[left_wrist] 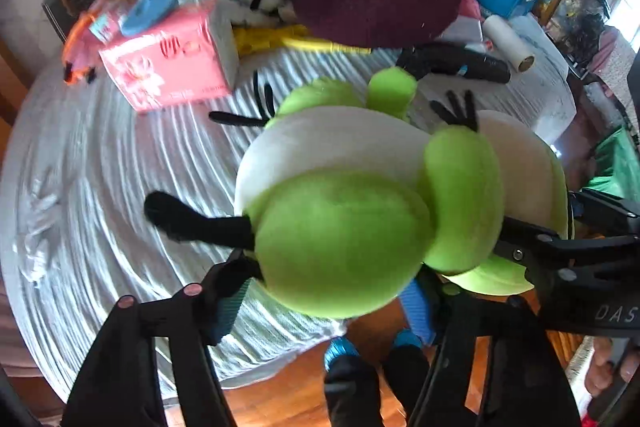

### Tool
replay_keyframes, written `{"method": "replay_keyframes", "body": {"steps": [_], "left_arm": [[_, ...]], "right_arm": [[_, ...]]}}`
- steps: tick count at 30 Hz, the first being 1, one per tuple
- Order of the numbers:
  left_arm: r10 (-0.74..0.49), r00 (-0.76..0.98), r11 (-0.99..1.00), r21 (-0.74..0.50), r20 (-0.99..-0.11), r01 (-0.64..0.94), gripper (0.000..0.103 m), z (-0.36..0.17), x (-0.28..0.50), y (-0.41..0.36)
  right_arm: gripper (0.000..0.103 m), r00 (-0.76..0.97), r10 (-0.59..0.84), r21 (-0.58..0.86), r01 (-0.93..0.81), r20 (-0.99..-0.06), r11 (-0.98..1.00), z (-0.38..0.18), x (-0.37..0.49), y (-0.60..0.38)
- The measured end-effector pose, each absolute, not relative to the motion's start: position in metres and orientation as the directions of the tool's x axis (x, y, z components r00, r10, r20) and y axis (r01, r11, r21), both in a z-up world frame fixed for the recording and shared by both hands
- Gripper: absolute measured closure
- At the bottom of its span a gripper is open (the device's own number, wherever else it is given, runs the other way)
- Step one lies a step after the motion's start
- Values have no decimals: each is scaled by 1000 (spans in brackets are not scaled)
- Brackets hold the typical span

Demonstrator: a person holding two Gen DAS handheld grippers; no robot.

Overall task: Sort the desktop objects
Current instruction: 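Lift the plush frog with both grippers and carry it over the blue crate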

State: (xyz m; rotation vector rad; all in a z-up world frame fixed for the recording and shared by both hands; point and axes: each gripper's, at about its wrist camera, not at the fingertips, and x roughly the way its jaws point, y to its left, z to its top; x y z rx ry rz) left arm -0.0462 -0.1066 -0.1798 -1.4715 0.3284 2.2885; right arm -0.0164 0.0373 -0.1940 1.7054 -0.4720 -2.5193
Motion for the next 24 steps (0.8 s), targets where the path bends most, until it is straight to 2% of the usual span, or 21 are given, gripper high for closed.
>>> {"method": "replay_keyframes", "body": {"steps": [2,4,15,24], "left_arm": [[209,-414,-888,6,-886,-461,50,-169,-41,-103],[234,-445,-890,-6,-865,-457,51,-156,-41,-102],[314,-656,-899,7,-686,-437,51,-56,-61,-80],[359,-785,-905,15,-505,-424,51,33,-105,-3]], "right_arm": [[34,-414,-196,257,-98,-889,-961,-182,-14,35],[36,-444,-186,251,-90,-877,-964,-169,-14,38],[36,-666,-136,195,-14,-734,-981,-56,-29,69],[36,-810,-91,119,27,-579,-993,38,-65,143]]}}
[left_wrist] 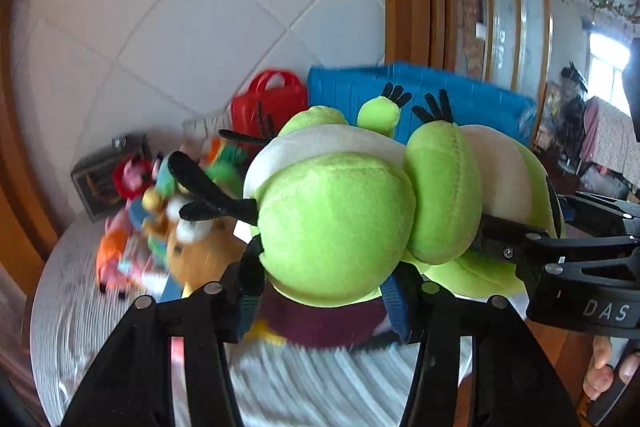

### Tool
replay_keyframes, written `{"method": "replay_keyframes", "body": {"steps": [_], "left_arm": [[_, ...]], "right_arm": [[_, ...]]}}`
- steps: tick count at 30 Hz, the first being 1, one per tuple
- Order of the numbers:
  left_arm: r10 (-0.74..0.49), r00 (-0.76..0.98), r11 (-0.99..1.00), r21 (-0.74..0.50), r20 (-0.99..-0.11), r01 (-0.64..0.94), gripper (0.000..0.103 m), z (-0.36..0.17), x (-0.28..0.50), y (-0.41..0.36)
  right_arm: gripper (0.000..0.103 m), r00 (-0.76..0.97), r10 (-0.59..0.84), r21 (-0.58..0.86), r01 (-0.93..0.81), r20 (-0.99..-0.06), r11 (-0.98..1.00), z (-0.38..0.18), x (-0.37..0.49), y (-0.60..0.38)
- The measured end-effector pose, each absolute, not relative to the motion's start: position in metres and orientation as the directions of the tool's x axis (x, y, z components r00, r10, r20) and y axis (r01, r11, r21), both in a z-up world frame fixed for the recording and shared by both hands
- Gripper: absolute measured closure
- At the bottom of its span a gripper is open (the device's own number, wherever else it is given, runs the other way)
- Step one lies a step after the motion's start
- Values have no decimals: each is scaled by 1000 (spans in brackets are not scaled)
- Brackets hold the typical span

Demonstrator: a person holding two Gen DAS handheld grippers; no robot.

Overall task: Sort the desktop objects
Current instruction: 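Lift the plush frog with both grippers and carry it over the blue crate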

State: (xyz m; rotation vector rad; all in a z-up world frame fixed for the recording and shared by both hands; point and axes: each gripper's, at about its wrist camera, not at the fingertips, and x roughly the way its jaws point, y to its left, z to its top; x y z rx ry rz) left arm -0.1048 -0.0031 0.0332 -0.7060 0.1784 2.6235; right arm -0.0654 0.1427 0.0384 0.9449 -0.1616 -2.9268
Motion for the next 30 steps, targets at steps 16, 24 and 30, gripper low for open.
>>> {"method": "replay_keyframes", "body": {"steps": [16,24,30], "left_arm": [[370,-840,-925,-70,-397,-374,51,113,-234,348],[323,-815,-937,-41,-481,-347,51,93,-268,440],[280,-797,-953,-51,-535,-300,45,87,-282,451]], "right_arm": [[36,-881,-22,-12,31,-473,-999,130,-196,480],[36,-843,-82,62,58,-532,-996,102,-237,572],[26,-832,-76,67,47,-549,-997,91,-262,597]]}}
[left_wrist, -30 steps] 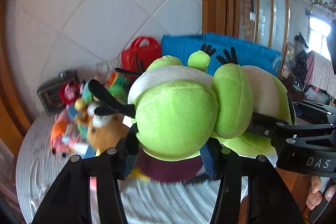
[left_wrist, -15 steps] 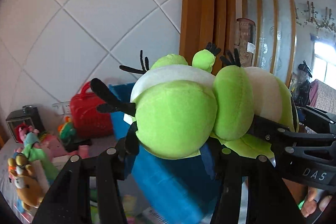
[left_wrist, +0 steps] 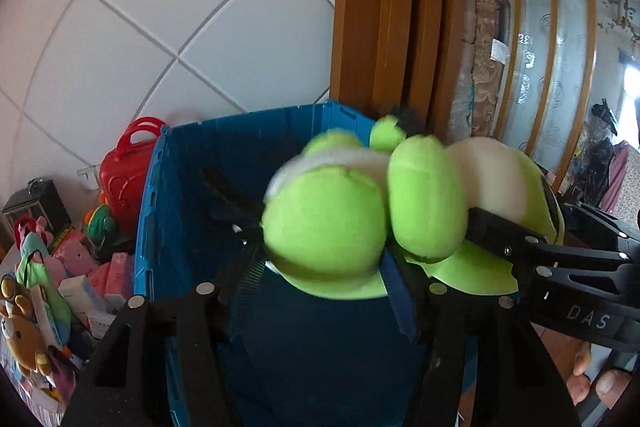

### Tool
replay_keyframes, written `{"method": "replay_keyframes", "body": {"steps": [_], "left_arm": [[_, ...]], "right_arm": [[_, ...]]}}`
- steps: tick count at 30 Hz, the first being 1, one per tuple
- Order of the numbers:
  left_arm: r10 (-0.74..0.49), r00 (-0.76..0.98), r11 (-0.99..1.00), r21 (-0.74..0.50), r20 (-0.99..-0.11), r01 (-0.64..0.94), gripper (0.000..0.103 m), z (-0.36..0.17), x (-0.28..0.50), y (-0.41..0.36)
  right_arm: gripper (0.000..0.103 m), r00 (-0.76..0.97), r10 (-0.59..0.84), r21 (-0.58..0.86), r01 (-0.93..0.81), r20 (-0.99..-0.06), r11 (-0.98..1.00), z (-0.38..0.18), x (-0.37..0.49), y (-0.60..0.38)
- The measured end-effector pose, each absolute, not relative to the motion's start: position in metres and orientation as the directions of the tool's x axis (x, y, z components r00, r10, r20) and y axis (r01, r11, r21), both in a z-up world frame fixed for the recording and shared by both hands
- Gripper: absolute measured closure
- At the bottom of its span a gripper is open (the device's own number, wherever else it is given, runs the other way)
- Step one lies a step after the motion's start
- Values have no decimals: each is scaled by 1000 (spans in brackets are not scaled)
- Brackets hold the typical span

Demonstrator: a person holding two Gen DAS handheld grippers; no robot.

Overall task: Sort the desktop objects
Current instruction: 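Open both grippers to drop the plush frog into the blue crate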

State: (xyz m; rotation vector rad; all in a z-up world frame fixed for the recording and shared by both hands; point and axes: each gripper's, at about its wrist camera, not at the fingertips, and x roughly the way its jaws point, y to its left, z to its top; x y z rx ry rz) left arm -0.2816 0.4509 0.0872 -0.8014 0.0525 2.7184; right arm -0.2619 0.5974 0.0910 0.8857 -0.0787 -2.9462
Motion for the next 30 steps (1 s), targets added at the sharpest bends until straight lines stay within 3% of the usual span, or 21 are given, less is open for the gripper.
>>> {"method": "replay_keyframes", "body": {"steps": [4,5,7,14,25,30], "left_arm": [[212,-832,-970,-7,-512,-243,28,91,-273,445],[205,-839,-973,-11,-504,-232,24,93,-270,442],[197,-849,-977,-22,-490,-214,22,96,-265,433],[126,-875,-990,-3,-467,-142,20,108,-244,406],[214,-896,-975,-136,-390,-173,20,100,-197,356],[135,-905,-991,-56,-402,-123,20,94,-181,342]], "right_arm": [[22,-855,-34,18,29,-517,-999,95,-261,597],[18,-865,-26,16,21,-502,-1000,98,-258,598],[1,-881,-14,14,8,-472,-1000,106,-253,599],[0,-926,-3,71,-26,-378,-997,116,-220,595],[0,-935,2,60,-25,-355,-998,103,-180,558],[0,-936,9,47,-27,-352,-999,96,-165,540]]}}
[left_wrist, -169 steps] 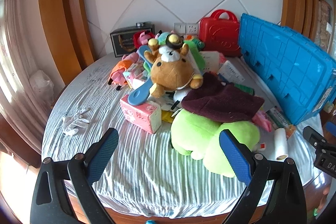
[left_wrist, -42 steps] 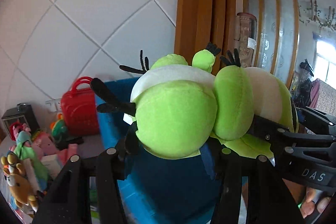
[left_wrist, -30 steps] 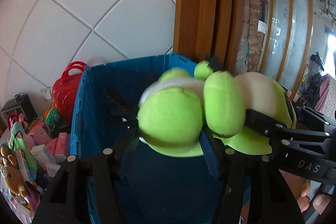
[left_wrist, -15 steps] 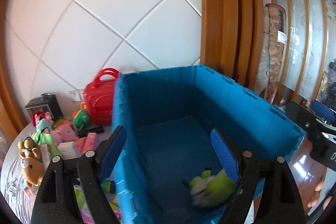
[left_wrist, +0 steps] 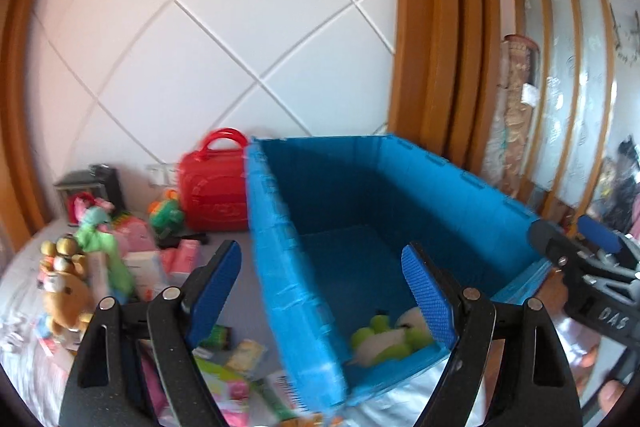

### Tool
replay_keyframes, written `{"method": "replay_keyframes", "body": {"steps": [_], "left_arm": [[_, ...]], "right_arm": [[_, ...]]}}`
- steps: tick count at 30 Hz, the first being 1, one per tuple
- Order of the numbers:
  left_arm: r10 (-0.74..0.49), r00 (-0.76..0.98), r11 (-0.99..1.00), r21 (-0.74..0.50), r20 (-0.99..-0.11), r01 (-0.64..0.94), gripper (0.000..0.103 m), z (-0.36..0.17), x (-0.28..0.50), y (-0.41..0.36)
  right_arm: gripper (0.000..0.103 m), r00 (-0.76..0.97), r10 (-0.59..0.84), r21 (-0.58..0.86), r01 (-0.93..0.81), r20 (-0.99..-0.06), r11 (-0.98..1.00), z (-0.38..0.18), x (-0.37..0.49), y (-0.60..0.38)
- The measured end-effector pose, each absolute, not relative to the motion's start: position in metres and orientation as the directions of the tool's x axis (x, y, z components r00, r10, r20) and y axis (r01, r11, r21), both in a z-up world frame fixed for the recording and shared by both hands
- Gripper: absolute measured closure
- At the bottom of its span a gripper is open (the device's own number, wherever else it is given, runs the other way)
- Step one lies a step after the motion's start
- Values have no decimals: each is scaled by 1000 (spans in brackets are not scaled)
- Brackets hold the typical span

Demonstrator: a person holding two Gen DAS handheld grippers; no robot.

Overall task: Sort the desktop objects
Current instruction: 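Move both grippers back to the items on the table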

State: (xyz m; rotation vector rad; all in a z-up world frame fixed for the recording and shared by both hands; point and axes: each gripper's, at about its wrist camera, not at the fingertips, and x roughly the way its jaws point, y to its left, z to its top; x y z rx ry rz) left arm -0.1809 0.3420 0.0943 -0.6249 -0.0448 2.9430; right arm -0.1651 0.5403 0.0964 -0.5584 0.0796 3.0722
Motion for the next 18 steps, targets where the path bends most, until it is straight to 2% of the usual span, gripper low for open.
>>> {"method": "replay_keyframes", "body": {"steps": [5,13,18], "left_arm": [[91,-897,-996,-54,-433,-75,20,88,-169,314],[1,-895,-999,-34,-446,16,20,68,-146,246],[-47,-891,-998,-7,-452,56,20,58,-133,193]], "right_arm": [[0,-947,27,27,-38,-320,-999,93,-149,516],[0,-935,-80,87,53,-344,-995,79,-140,465],[0,-943,-111,70,93,-314,-993,79,-123,409]]}}
